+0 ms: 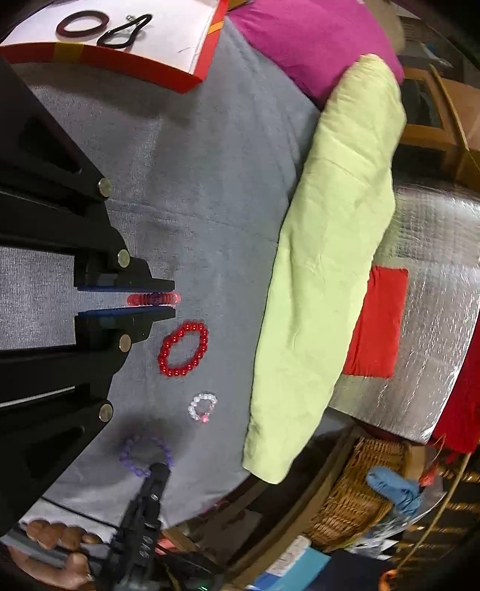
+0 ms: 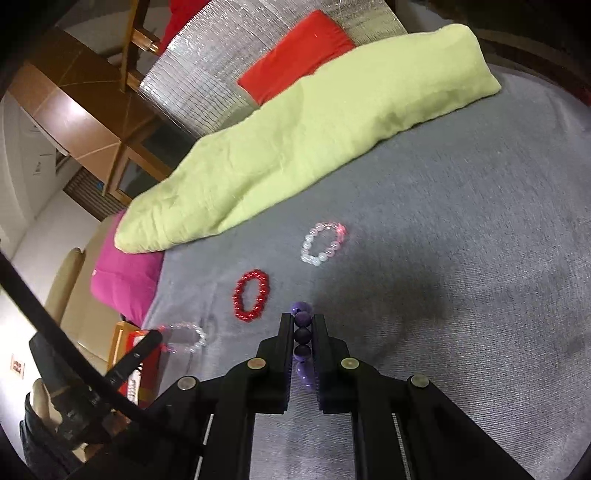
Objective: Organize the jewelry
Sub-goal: 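Lift both bracelets and carry them in both tools over the red-rimmed tray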
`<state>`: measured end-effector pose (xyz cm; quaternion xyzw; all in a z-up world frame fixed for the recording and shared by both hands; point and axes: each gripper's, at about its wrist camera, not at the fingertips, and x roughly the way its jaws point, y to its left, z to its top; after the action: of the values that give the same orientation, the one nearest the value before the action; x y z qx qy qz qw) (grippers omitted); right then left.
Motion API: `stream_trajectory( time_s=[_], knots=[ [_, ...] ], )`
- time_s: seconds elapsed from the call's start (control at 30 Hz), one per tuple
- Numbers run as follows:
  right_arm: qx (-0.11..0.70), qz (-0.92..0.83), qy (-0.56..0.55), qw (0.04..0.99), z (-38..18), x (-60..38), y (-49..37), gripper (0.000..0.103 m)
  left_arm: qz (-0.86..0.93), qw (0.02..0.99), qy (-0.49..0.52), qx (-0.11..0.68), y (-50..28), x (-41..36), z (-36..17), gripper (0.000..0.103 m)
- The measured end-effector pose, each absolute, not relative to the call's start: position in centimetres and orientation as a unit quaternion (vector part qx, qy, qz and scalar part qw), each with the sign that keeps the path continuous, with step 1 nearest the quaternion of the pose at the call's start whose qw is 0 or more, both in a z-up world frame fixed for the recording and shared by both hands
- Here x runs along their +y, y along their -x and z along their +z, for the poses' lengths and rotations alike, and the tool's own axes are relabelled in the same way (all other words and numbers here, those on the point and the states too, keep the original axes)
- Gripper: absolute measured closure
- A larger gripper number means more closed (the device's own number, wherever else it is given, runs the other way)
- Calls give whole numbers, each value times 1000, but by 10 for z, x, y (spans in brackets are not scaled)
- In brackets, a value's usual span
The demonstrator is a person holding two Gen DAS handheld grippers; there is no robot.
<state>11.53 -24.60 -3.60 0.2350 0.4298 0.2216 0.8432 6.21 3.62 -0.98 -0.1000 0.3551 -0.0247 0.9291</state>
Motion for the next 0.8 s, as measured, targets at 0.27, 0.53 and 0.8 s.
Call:
stream_trajectory(
  time_s=[0.27,0.53,0.8],
  knots=[
    [413,248,-236,844,-27,-238,-111,92,8,923,73,379,-67,30,-23,96],
    [410,255,-226,846,-26,-236,-109,92,19,928,72,365,-63,33,-16,96],
    [410,257,-216,848,-26,-232,-107,92,24,926,70,371,-65,34,-18,96]
  ],
)
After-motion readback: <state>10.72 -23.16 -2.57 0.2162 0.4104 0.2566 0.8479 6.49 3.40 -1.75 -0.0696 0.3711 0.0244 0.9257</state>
